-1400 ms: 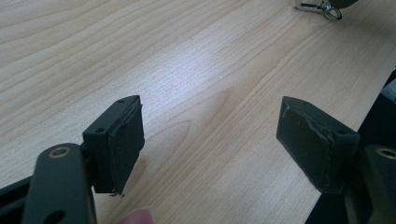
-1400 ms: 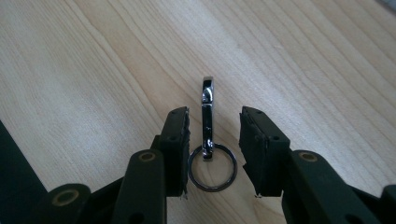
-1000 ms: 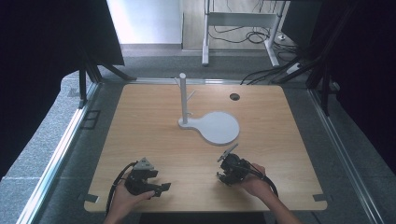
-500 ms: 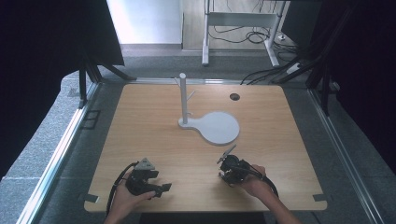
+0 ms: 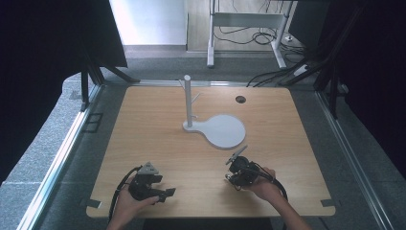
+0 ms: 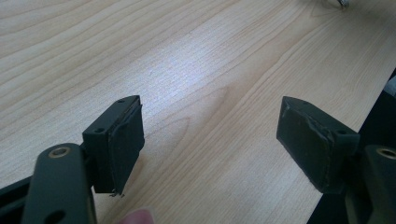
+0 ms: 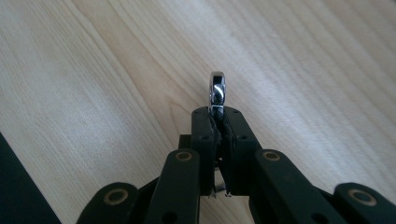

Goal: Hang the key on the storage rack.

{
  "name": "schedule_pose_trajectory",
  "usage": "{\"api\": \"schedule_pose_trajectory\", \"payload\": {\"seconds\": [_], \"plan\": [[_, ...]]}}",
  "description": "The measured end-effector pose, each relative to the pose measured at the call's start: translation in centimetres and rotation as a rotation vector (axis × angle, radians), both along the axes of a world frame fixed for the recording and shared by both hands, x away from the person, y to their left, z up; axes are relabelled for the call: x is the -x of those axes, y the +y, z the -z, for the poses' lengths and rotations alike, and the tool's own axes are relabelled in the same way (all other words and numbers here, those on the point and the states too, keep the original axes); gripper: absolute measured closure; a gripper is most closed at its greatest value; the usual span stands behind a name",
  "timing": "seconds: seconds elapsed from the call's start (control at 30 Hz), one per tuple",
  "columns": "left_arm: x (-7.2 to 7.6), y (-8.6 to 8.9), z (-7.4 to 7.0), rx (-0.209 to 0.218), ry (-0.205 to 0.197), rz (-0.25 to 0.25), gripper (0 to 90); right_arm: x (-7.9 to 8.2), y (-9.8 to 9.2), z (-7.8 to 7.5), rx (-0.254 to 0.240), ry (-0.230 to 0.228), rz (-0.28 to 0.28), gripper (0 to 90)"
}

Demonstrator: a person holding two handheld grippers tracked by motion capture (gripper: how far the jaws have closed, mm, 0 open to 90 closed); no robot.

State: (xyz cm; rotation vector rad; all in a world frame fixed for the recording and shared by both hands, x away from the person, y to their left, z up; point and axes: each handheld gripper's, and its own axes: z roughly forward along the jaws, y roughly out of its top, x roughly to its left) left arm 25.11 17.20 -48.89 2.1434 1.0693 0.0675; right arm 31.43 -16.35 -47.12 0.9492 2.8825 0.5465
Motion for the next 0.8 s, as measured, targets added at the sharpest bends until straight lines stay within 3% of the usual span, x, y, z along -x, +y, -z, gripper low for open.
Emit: {"api": "schedule_pose_trajectory", "payload": {"seconds": [0.8], "plan": [[0.0, -0.2, 0.0, -0.012, -0.001, 0.006, 23.7, -1.3, -1.1, -4.6, -0.116, -0.134, 0.054, 84.3]]}}
